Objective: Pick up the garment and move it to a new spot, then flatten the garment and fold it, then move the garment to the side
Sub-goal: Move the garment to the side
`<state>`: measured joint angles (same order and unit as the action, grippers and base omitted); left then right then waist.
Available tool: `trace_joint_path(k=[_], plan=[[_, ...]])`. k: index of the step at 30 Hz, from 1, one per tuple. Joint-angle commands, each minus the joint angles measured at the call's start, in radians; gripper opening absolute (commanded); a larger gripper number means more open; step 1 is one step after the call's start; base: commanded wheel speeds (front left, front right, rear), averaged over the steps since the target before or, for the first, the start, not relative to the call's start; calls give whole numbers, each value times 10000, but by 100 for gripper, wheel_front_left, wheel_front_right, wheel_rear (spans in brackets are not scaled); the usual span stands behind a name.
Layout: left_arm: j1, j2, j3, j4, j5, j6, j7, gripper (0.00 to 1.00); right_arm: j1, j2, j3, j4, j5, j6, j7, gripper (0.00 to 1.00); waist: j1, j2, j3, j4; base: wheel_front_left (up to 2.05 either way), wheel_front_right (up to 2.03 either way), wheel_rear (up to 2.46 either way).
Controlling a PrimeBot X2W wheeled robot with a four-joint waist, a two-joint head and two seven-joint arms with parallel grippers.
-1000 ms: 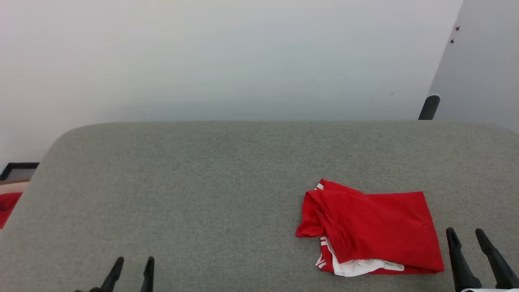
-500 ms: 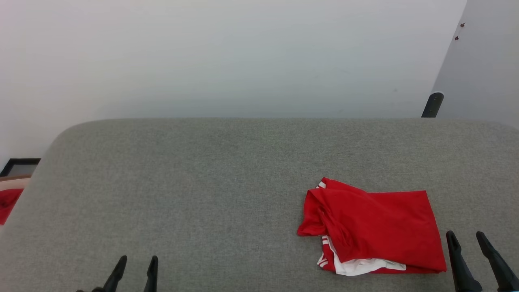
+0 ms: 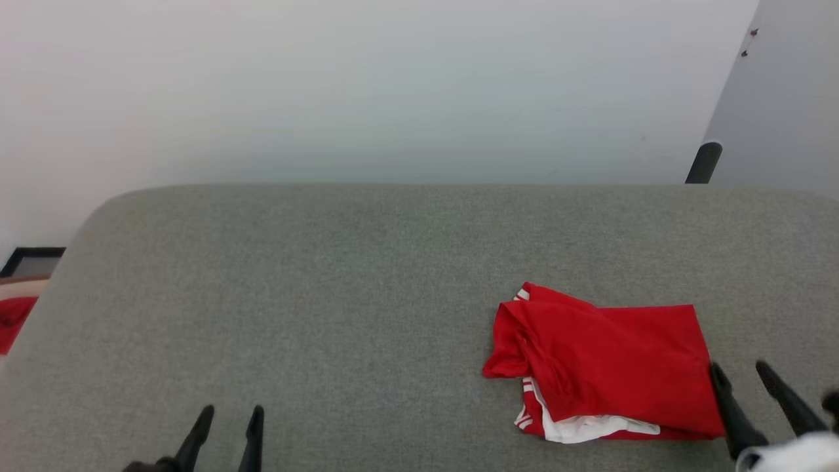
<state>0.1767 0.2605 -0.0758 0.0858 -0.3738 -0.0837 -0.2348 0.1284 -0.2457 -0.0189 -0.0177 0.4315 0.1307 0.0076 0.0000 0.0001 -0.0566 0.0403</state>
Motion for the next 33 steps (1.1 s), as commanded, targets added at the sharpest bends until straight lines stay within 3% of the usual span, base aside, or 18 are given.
trace_joint_path(k=[1, 7, 17, 26, 33], plan=[[-206, -24, -34, 21, -53, 10, -28, 100, -470, -273, 167, 25, 53, -1, 666, 100, 0, -1, 135, 48, 0, 0, 0], [-585, -30, -171, 201, -165, -131, -120, 100, -2005, -1506, 721, 121, 516, -4, 3605, 100, 0, -1, 558, 187, 0, 0, 0], [-1480, 196, -267, 563, -413, -359, -251, 100, -3565, -1874, 346, 945, 971, -4, 8968, 100, 0, -1, 1709, 493, 0, 0, 0], [-2147, 237, -337, 735, -610, -448, -304, 100, -4217, -1289, -558, 1456, 48, -4, 9966, 100, 0, -1, 2644, 751, 0, 0, 0], [-2579, 244, -304, 652, -684, -470, -302, 100, -4431, -732, -868, 1909, -524, -4, 9892, 100, 0, -1, 3326, 813, 0, 0, 0]])
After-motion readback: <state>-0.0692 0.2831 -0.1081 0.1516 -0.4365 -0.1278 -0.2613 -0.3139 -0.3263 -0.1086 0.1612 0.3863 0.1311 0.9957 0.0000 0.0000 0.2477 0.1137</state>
